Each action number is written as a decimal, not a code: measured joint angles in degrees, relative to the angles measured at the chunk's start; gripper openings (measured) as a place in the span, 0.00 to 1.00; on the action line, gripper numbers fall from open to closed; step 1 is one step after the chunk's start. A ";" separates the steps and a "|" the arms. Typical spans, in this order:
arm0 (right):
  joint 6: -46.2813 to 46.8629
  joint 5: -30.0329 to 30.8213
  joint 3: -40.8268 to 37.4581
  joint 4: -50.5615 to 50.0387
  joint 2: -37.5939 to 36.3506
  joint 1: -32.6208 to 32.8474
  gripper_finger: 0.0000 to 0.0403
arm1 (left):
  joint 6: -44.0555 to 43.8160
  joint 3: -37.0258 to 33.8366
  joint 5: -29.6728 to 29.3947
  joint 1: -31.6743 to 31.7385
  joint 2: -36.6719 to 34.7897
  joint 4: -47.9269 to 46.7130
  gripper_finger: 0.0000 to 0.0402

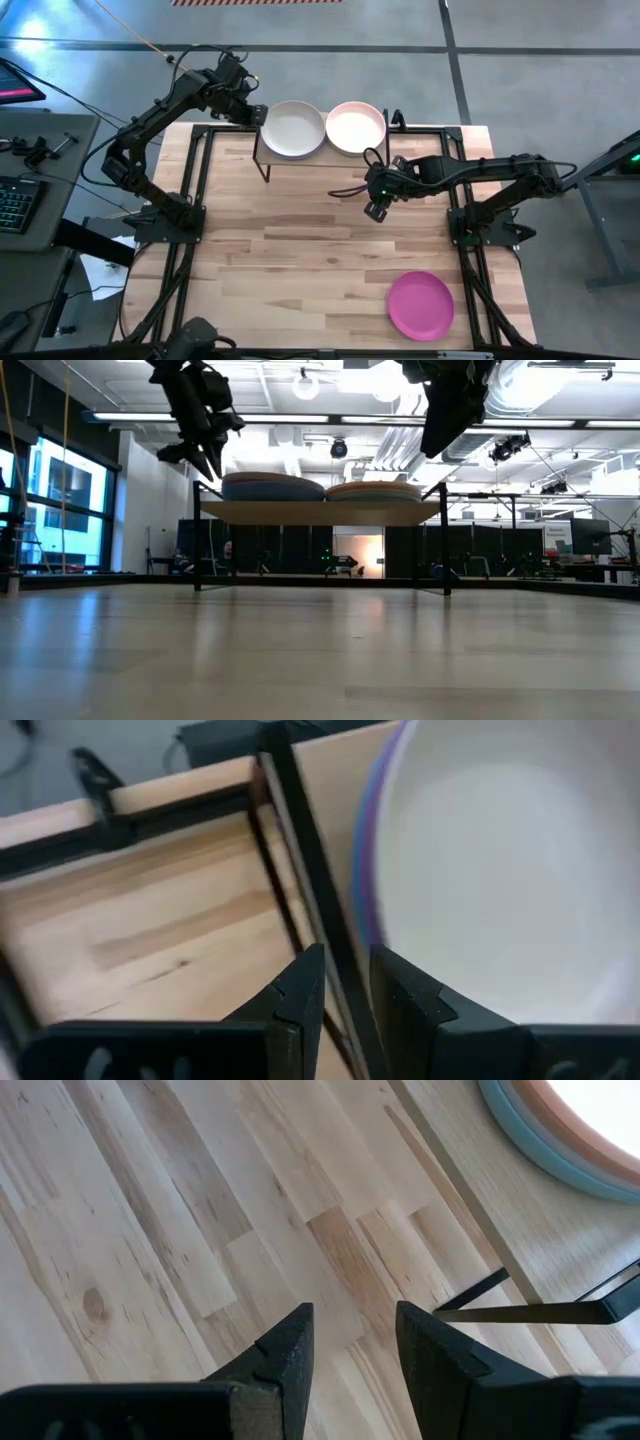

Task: Place and stack plates onto a shelf
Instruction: Stack the pink plate into the light gray plate on the shelf

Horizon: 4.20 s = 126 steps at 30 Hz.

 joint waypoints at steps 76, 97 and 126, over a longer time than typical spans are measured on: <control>-7.09 -19.02 -0.02 -14.28 3.45 22.50 0.31 | -0.50 -0.09 -5.13 -33.18 -15.02 -2.79 0.18; -7.35 -17.00 -0.04 -11.04 13.79 30.09 0.31 | -2.11 -0.09 -8.00 -41.20 -15.02 -2.81 0.18; -3.69 -16.82 -0.07 -7.05 21.70 36.45 0.31 | -3.26 -0.09 -8.06 -41.57 -15.02 -2.81 0.18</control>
